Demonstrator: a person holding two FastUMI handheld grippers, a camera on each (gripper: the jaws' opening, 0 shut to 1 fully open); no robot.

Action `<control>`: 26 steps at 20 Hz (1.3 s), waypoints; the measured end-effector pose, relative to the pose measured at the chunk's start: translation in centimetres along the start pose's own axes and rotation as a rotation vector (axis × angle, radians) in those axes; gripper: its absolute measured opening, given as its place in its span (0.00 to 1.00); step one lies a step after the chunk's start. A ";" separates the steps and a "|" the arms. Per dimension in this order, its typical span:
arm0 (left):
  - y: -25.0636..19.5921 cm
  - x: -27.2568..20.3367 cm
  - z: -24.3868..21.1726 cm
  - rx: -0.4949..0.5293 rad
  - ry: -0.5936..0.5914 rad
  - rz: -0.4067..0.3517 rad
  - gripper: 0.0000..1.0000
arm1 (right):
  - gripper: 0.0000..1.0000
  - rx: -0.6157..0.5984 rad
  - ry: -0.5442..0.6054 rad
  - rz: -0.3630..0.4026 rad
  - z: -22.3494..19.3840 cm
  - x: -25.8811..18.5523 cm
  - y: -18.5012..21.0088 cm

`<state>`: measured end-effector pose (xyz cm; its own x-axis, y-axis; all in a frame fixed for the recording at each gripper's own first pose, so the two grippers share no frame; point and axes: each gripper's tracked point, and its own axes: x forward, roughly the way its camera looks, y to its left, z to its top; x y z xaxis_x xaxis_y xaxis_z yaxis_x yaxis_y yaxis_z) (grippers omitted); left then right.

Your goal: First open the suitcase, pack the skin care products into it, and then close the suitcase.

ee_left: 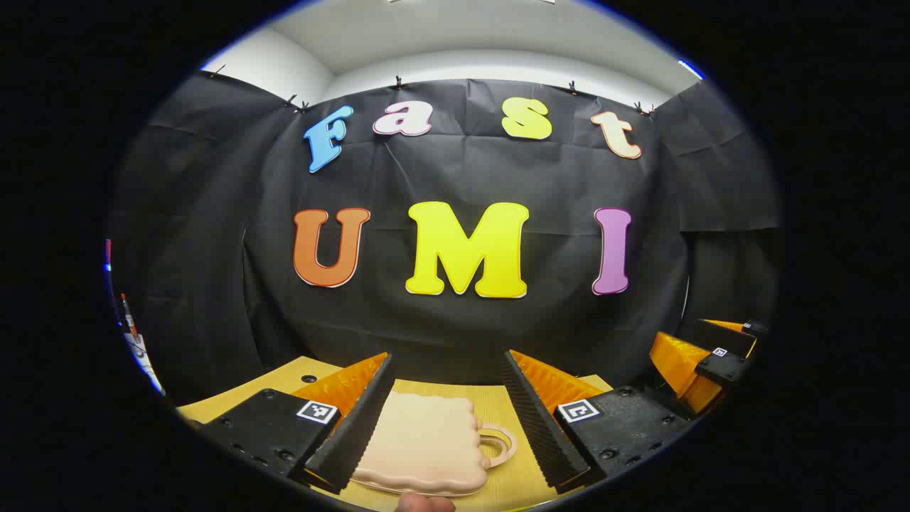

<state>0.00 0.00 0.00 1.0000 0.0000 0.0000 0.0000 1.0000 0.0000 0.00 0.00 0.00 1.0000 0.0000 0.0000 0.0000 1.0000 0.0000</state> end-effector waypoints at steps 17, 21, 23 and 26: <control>-2.5 1.6 -3.1 0.040 0.059 -0.034 0.96 | 0.77 -0.023 0.034 0.012 -1.7 1.7 -2.0; -4.1 2.0 -4.9 0.074 0.085 -0.073 0.97 | 0.77 -0.046 0.071 0.004 -3.3 2.0 -3.8; -5.1 2.0 -6.2 0.109 0.106 -0.103 0.96 | 0.77 -0.076 0.095 -0.006 -4.4 1.9 -5.2; -6.3 2.2 -8.1 0.165 0.145 -0.150 0.96 | 0.84 -0.098 0.111 -0.024 -5.3 1.8 -7.1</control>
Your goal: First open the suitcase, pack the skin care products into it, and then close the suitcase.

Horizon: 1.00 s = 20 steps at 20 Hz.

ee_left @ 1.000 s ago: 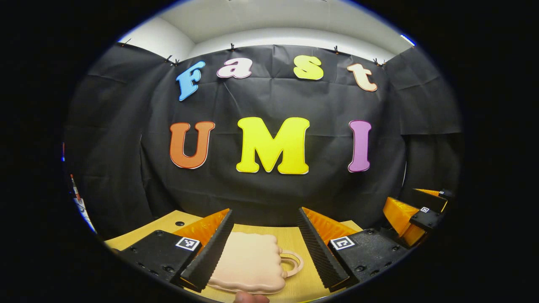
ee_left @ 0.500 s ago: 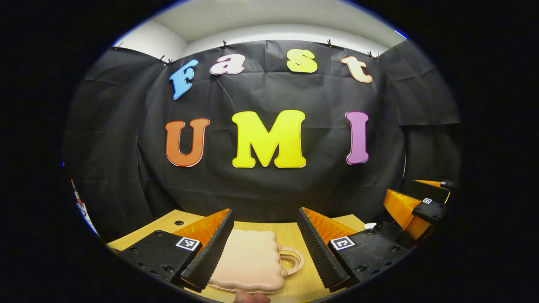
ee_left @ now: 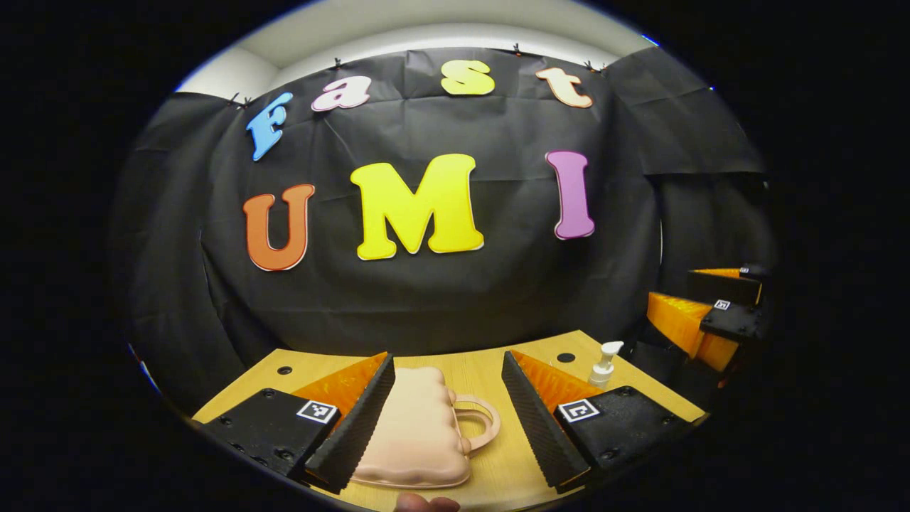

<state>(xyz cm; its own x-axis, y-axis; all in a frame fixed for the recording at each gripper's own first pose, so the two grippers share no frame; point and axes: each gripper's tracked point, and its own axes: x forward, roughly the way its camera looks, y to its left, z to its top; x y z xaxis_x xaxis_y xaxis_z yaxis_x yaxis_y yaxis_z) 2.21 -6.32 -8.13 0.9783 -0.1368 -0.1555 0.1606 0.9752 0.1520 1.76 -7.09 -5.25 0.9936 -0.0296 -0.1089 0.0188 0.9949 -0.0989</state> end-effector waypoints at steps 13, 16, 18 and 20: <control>-5.4 5.3 -13.2 0.593 0.260 -0.185 0.99 | 0.79 0.023 0.118 -0.134 -5.9 -1.3 -7.7; -5.5 6.7 -16.0 0.677 0.346 -0.179 0.98 | 0.79 0.039 0.117 -0.158 -5.9 -1.5 -9.0; -4.9 7.7 -17.6 0.713 0.403 -0.161 0.95 | 0.79 0.041 0.119 -0.164 -6.1 -1.5 -9.6; -4.0 8.7 -18.9 0.769 0.441 -0.149 0.91 | 0.79 0.048 0.128 -0.173 -6.5 -1.5 -10.4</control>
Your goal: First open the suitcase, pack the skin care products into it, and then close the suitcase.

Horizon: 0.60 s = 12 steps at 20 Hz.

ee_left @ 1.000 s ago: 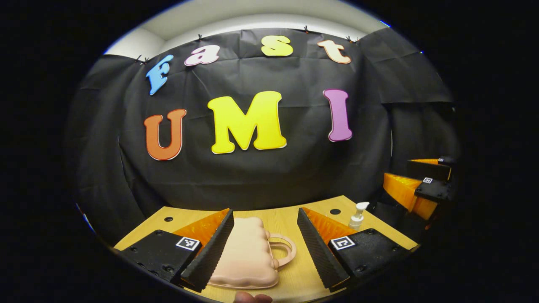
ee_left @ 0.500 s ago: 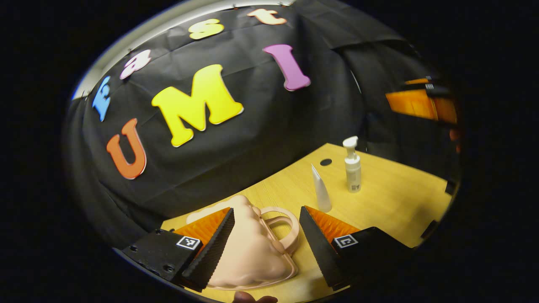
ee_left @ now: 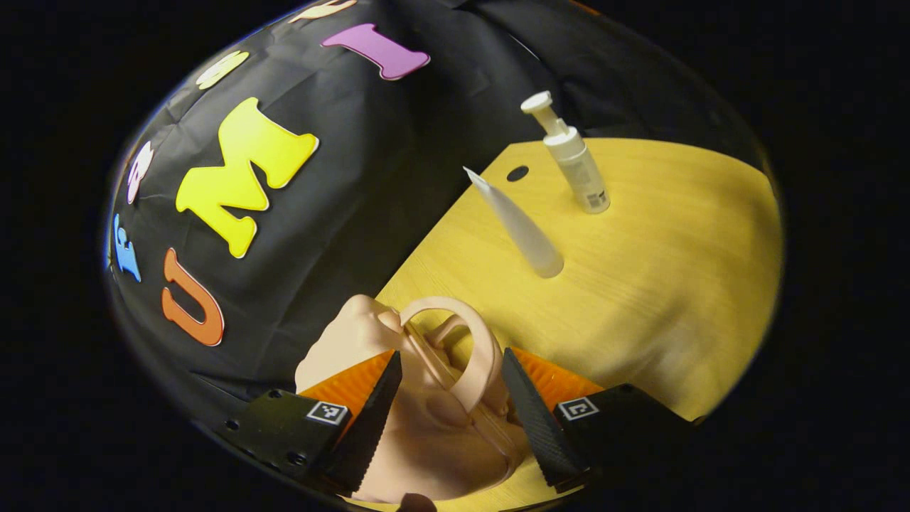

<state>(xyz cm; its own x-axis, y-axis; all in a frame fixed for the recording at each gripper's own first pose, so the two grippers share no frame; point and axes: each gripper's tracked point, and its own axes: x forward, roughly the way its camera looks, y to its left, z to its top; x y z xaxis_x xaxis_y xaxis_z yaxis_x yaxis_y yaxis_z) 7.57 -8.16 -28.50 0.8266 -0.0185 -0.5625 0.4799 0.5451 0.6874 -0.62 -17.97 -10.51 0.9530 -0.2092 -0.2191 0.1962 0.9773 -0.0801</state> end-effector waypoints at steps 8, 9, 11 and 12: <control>-1.4 2.9 -1.9 0.109 0.171 -0.007 0.46 | 0.79 0.050 0.021 -0.011 -1.1 0.5 -1.4; -1.4 2.9 -2.0 0.126 0.185 0.000 0.33 | 0.79 0.054 0.020 -0.008 -1.1 0.5 -1.3; -1.3 2.9 -1.9 0.144 0.194 0.014 0.31 | 0.79 0.060 0.015 -0.005 -1.0 0.5 -1.1; -1.2 2.8 -1.8 0.128 0.191 0.020 0.33 | 0.77 0.061 0.010 -0.005 -0.8 0.3 -1.1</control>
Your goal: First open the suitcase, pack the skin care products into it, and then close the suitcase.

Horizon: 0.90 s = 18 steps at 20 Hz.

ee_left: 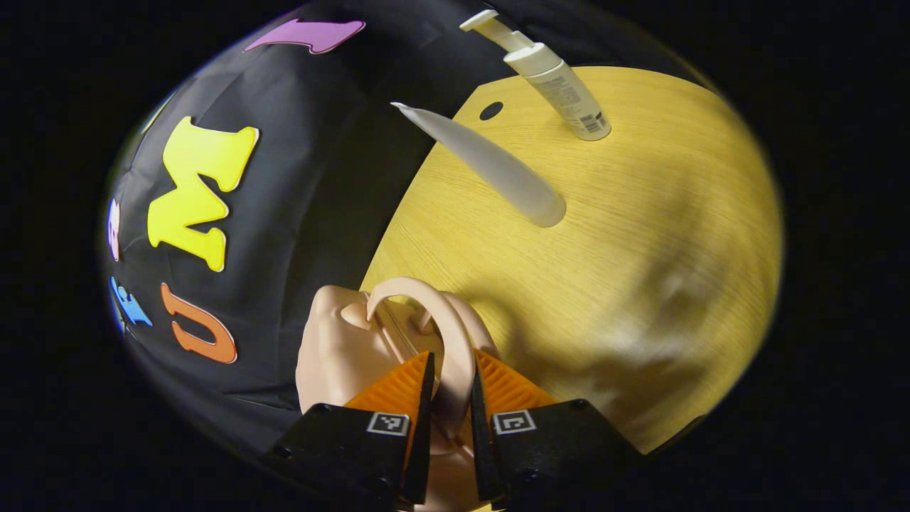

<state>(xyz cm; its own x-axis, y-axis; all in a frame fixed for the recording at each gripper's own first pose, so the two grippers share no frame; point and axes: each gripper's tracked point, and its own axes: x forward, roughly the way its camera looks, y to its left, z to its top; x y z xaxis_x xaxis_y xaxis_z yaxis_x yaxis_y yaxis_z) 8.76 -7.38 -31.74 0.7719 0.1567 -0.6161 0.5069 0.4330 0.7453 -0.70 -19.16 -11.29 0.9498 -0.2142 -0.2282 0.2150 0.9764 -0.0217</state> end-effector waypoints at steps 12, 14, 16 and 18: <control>12.3 -8.7 -0.6 -0.392 -0.187 0.110 0.03 | 0.79 -0.035 -0.082 0.062 3.8 -1.4 4.4; 16.7 -10.3 -2.4 -0.518 -0.245 0.137 0.03 | 0.79 -0.049 -0.103 0.097 4.6 -1.5 6.5; 21.1 -11.7 -5.0 -0.682 -0.319 0.185 0.03 | 0.79 -0.054 -0.113 0.129 5.5 -1.6 8.5; 25.0 -12.0 -8.6 -0.799 -0.363 0.230 0.03 | 0.79 -0.059 -0.118 0.162 6.2 -1.8 10.6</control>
<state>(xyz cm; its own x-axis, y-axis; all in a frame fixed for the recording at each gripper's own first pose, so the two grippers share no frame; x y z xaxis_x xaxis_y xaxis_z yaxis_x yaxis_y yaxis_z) 8.91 9.17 -7.88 0.9633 0.0841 -0.2547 0.0131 0.9337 0.3577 1.28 -8.56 -5.04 0.9916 -0.0524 -0.1179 0.0466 0.9976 -0.0514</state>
